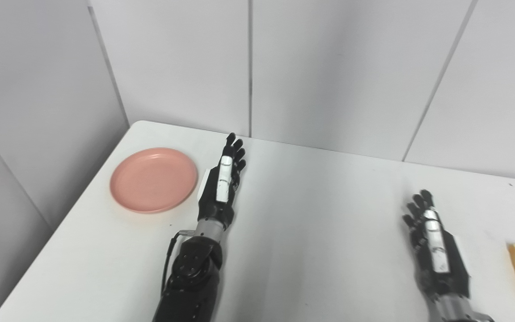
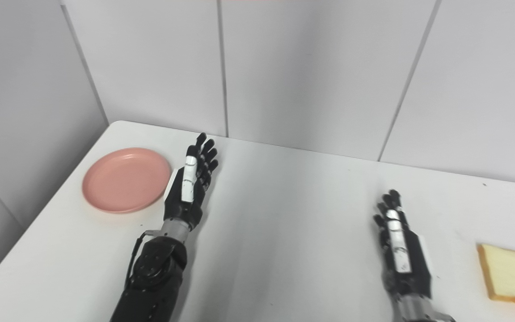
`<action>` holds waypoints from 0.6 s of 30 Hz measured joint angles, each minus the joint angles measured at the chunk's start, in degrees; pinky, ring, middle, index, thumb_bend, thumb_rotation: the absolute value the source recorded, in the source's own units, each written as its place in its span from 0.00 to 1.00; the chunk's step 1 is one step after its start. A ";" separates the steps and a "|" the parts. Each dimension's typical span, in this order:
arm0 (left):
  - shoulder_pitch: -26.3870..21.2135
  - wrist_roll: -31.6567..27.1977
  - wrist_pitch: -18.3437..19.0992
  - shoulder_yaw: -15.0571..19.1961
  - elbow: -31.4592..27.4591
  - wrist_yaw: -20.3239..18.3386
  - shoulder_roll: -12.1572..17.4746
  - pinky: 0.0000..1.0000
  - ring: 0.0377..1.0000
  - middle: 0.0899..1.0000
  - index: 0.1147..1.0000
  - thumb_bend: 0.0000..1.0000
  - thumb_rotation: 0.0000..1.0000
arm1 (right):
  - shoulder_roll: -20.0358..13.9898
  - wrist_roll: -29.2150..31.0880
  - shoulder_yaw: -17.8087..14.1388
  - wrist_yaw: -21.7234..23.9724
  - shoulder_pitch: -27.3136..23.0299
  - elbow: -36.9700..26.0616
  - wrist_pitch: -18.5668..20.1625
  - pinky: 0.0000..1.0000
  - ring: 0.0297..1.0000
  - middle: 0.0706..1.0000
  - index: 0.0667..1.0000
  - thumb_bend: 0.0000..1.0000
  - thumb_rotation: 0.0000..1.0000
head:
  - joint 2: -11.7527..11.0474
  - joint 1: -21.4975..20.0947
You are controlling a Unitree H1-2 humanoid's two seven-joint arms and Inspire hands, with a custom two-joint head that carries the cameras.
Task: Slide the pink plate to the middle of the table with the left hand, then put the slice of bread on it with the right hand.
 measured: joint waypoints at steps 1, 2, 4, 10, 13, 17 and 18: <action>-0.22 0.28 -0.42 0.56 0.19 0.44 0.14 0.98 0.95 0.92 0.97 0.78 1.00 | -0.14 0.06 -0.06 0.05 0.09 -0.27 0.00 1.00 1.00 1.00 1.00 0.60 0.86 | -0.18 0.54; -0.41 0.36 -1.16 1.15 0.39 1.01 0.35 0.97 0.95 0.92 0.96 0.79 1.00 | -0.25 0.01 -0.09 0.04 0.14 -0.54 0.00 1.00 1.00 1.00 1.00 0.60 0.86 | -0.62 1.85; -0.85 0.41 -2.14 1.79 0.52 1.75 0.97 0.96 0.93 0.90 0.93 0.79 1.00 | -0.30 -0.24 -0.16 -0.23 0.18 -0.87 0.01 1.00 1.00 1.00 1.00 0.60 0.86 | -0.88 2.56; -2.27 -0.44 -4.00 4.82 0.58 3.34 2.37 0.90 0.88 0.85 0.86 0.79 1.00 | -0.15 -0.51 -0.21 -0.46 0.23 -1.07 0.00 1.00 1.00 1.00 1.00 0.61 0.85 | -1.24 2.83; -2.79 -0.41 -4.37 5.94 0.95 4.29 3.17 0.90 0.88 0.84 0.83 0.79 1.00 | -0.18 -0.62 -0.20 -0.45 0.23 -0.97 0.00 1.00 1.00 1.00 1.00 0.62 0.85 | -1.67 2.91; -2.86 -0.45 -4.37 7.32 1.21 4.76 4.91 0.91 0.89 0.83 0.82 0.79 1.00 | -0.19 -0.67 -0.30 -0.45 0.23 -0.64 0.00 1.00 1.00 1.00 1.00 0.61 0.84 | -1.94 3.00; -2.86 -0.49 -4.37 7.61 1.21 4.80 5.32 0.91 0.89 0.83 0.82 0.79 1.00 | -0.18 -0.67 -0.33 -0.46 0.23 -0.59 0.00 1.00 1.00 1.00 1.00 0.61 0.84 | -2.11 3.09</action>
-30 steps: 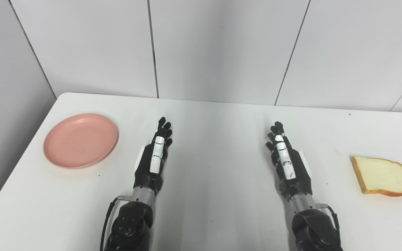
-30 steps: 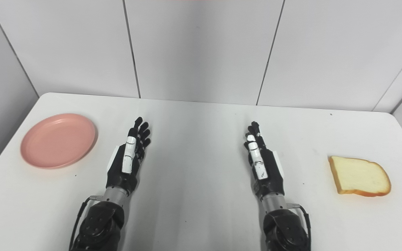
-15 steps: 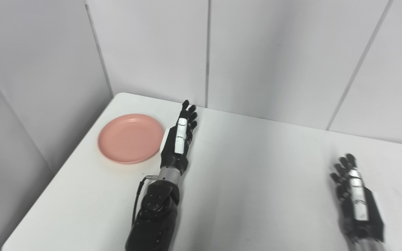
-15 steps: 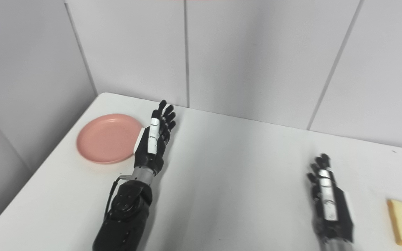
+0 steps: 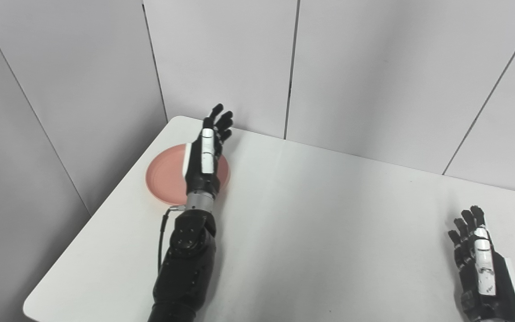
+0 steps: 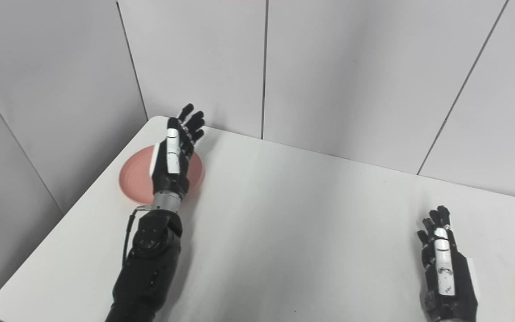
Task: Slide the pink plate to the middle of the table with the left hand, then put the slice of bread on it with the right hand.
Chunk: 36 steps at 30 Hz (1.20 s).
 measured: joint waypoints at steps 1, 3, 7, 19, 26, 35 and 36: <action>0.00 -0.12 0.00 0.34 -0.01 0.03 0.33 0.93 0.90 0.84 0.82 0.79 1.00 | 0.02 0.00 0.01 0.01 -0.01 0.06 0.00 1.00 0.99 1.00 1.00 0.61 0.84 | -0.26 0.00; 0.00 -0.50 0.03 1.14 -0.03 0.04 1.11 0.94 0.91 0.86 0.84 0.79 1.00 | 0.06 0.01 0.00 0.01 -0.02 0.29 -0.01 1.00 0.99 1.00 1.00 0.62 0.84 | -0.27 0.00; 0.07 -0.81 0.23 2.72 -0.37 0.58 3.00 0.91 0.87 0.84 0.83 0.79 1.00 | 0.03 0.02 -0.01 0.03 -0.04 0.55 -0.01 1.00 0.99 1.00 1.00 0.64 0.83 | -0.35 0.26; 0.37 -0.28 0.63 6.42 0.46 4.49 7.00 0.77 0.78 0.77 0.75 0.88 1.00 | -0.12 -0.12 -0.02 0.17 -0.12 1.00 -0.03 1.00 0.99 1.00 1.00 0.64 0.83 | -0.70 1.58; 0.61 0.19 0.33 8.28 2.48 7.05 7.63 0.72 0.72 0.70 0.70 0.89 1.00 | -0.22 -0.05 -0.07 0.49 -0.31 1.63 -0.08 1.00 0.99 1.00 1.00 0.61 0.81 | -0.97 2.02; 0.64 -0.03 -0.78 8.88 7.17 7.66 10.11 0.71 0.70 0.69 0.68 0.92 1.00 | -0.26 -0.58 -0.05 0.48 -0.31 1.62 -0.96 1.00 0.98 0.99 1.00 0.58 0.79 | -0.79 2.20; 0.64 -0.55 -0.90 8.95 7.66 7.21 10.35 0.71 0.69 0.69 0.67 0.94 1.00 | -0.26 -0.59 -0.05 0.48 -0.31 1.62 -1.06 1.00 0.98 0.99 1.00 0.58 0.79 | -0.79 2.37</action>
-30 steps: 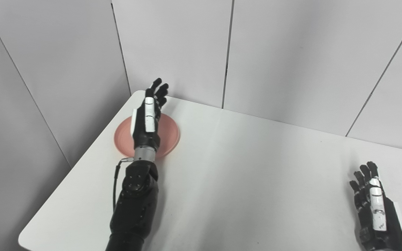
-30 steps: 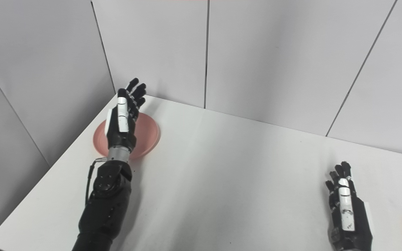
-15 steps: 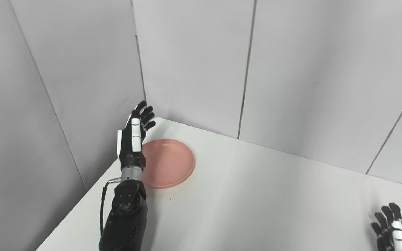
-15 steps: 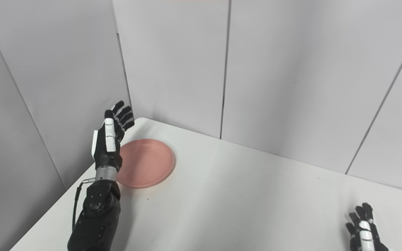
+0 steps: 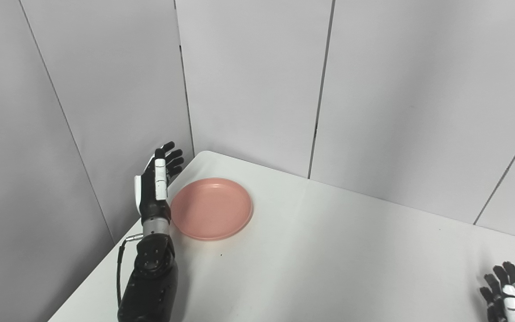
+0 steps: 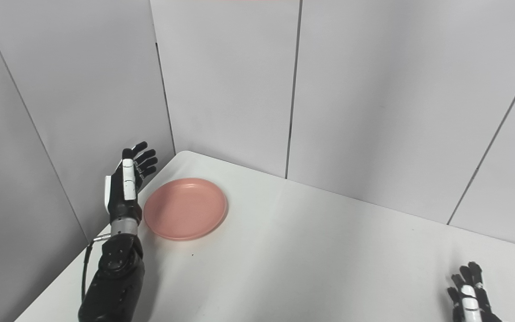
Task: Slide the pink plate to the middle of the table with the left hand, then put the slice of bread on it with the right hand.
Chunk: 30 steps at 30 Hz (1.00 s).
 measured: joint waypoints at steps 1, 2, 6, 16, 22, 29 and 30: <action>0.00 -0.65 -0.16 0.01 0.70 -0.40 0.34 0.70 0.69 0.68 0.67 0.95 1.00 | 0.00 0.03 0.00 0.02 0.00 0.00 -0.07 1.00 0.98 0.99 1.00 0.58 0.79 | -0.17 0.26; 0.00 -0.85 -0.27 0.12 1.38 -0.67 0.56 0.70 0.69 0.68 0.67 0.95 1.00 | -0.01 0.09 -0.01 0.02 0.00 0.00 -0.09 1.00 0.98 0.99 1.00 0.58 0.79 | -0.18 0.27; 0.00 -0.97 -1.19 0.06 4.07 -0.88 1.23 0.71 0.70 0.68 0.67 0.93 1.00 | -0.02 0.29 -0.02 0.04 0.00 0.04 -0.10 1.00 0.98 0.99 0.99 0.58 0.78 | -0.44 0.53; -0.03 -5.78 -1.96 -0.91 8.74 -8.05 2.56 0.85 0.83 0.81 0.77 0.96 1.00 | -0.25 0.41 -0.01 0.13 -0.01 0.17 -0.38 1.00 0.97 0.98 0.98 0.58 0.78 | -0.44 0.53; -0.02 -6.79 -1.92 -2.08 9.66 -11.13 2.89 0.86 0.85 0.83 0.80 0.95 1.00 | -0.32 0.58 0.03 0.15 0.00 0.16 -0.38 1.00 0.97 0.98 0.98 0.59 0.76 | -0.26 0.62; -0.05 -6.84 -1.43 -3.51 11.28 -13.14 3.09 0.93 0.90 0.88 0.85 0.94 1.00 | -0.31 1.34 -0.10 0.14 0.00 0.16 -0.38 0.97 0.96 0.97 0.97 0.59 0.74 | -0.35 0.79; -0.10 -6.83 -1.34 -3.76 11.58 -13.72 3.16 0.93 0.91 0.88 0.86 0.94 1.00 | -0.31 1.40 -0.12 0.14 -0.01 0.17 -0.38 0.97 0.96 0.97 0.97 0.59 0.75 | -0.35 0.88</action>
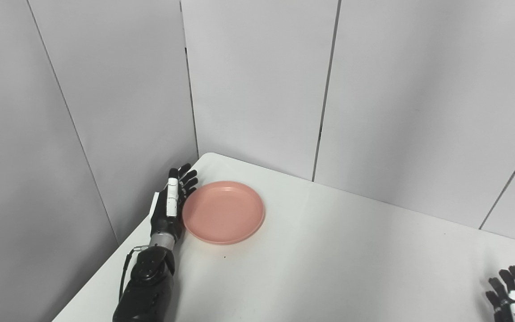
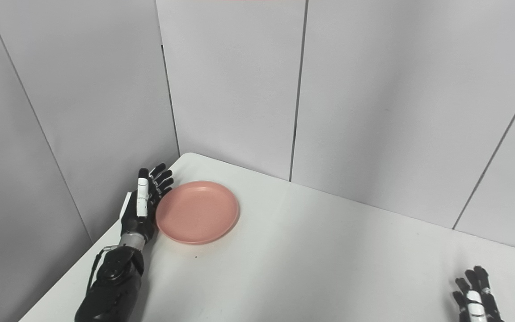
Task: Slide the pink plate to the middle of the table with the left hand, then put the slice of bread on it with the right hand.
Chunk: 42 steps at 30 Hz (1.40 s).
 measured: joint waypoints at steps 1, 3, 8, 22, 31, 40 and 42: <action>-0.06 -0.01 0.08 -0.15 0.38 -0.39 0.02 0.93 0.91 0.89 0.87 0.95 1.00 | 0.00 0.07 0.00 0.00 0.00 0.00 0.00 0.98 0.96 0.97 0.97 0.59 0.75 | 0.00 0.00; -0.09 0.01 0.30 -0.44 0.57 -1.05 0.11 0.94 0.92 0.90 0.88 0.95 1.00 | -0.01 0.06 -0.01 -0.02 0.00 0.01 0.00 0.99 0.96 0.98 0.97 0.60 0.76 | -0.09 0.00; -0.14 0.05 1.01 -1.94 0.47 -2.20 0.62 0.94 0.92 0.90 0.88 0.95 1.00 | 0.00 0.07 -0.02 -0.04 -0.01 0.01 0.00 1.00 0.97 0.98 0.97 0.60 0.76 | -0.09 -0.09; -0.87 1.10 2.95 -6.29 -1.08 -3.48 -0.61 0.94 0.90 0.88 0.85 0.93 1.00 | 0.00 0.25 -0.01 -0.04 -0.07 0.13 0.00 1.00 0.97 0.99 0.98 0.60 0.75 | 0.17 -0.97; -1.67 2.59 3.17 -9.65 -1.20 -3.94 -1.64 0.96 0.92 0.89 0.87 0.89 1.00 | 0.00 0.33 -0.10 -0.06 -0.08 0.21 0.00 1.00 0.98 0.99 0.98 0.65 0.75 | 0.53 -1.32; -3.45 0.09 5.47 -10.50 -1.80 -5.19 -7.67 0.96 0.92 0.89 0.87 0.86 1.00 | 0.11 0.84 -0.26 -0.10 -0.10 0.23 0.01 1.00 0.99 1.00 0.99 0.68 0.76 | 1.49 -2.81; -4.25 0.01 5.31 -11.43 -1.08 -6.32 -9.15 0.96 0.93 0.90 0.88 0.87 1.00 | 0.12 0.89 -0.26 -0.10 -0.10 0.23 0.01 1.00 0.99 1.00 0.99 0.67 0.76 | 1.49 -2.81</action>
